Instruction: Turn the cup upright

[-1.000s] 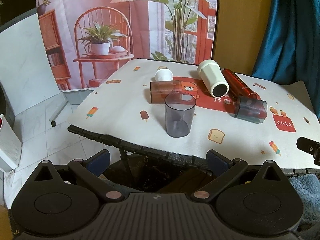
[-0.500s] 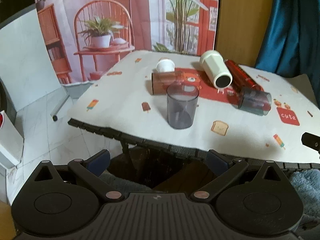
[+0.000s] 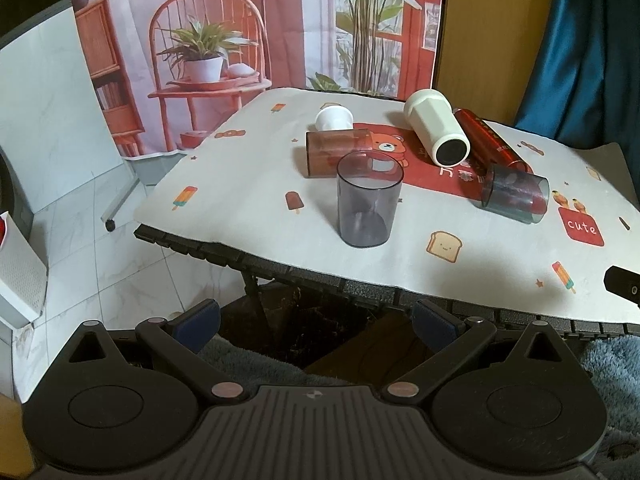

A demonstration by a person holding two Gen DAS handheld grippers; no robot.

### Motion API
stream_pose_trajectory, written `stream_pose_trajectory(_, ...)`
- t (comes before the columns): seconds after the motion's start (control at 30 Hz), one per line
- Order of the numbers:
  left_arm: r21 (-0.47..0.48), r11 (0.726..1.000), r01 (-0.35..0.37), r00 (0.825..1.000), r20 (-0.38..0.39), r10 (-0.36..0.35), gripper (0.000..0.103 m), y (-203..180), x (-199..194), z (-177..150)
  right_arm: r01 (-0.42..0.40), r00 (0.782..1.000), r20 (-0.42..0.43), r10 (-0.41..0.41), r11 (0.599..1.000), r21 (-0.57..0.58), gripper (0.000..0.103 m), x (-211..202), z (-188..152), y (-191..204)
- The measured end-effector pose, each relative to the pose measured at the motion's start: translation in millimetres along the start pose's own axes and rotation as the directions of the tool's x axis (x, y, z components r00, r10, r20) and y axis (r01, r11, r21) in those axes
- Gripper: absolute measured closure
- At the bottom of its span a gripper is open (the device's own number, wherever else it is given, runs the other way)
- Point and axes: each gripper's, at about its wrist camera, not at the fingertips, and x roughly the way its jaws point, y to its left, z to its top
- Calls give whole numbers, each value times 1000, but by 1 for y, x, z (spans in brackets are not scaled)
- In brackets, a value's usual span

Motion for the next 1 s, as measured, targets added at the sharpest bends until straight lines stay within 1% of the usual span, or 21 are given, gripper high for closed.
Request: stream_pose_trajectory(1.0,-1,1000,-1,1000,9,1,0,-1,-1,1,0,1000,3,0,1000,12,0,0,-1,-4)
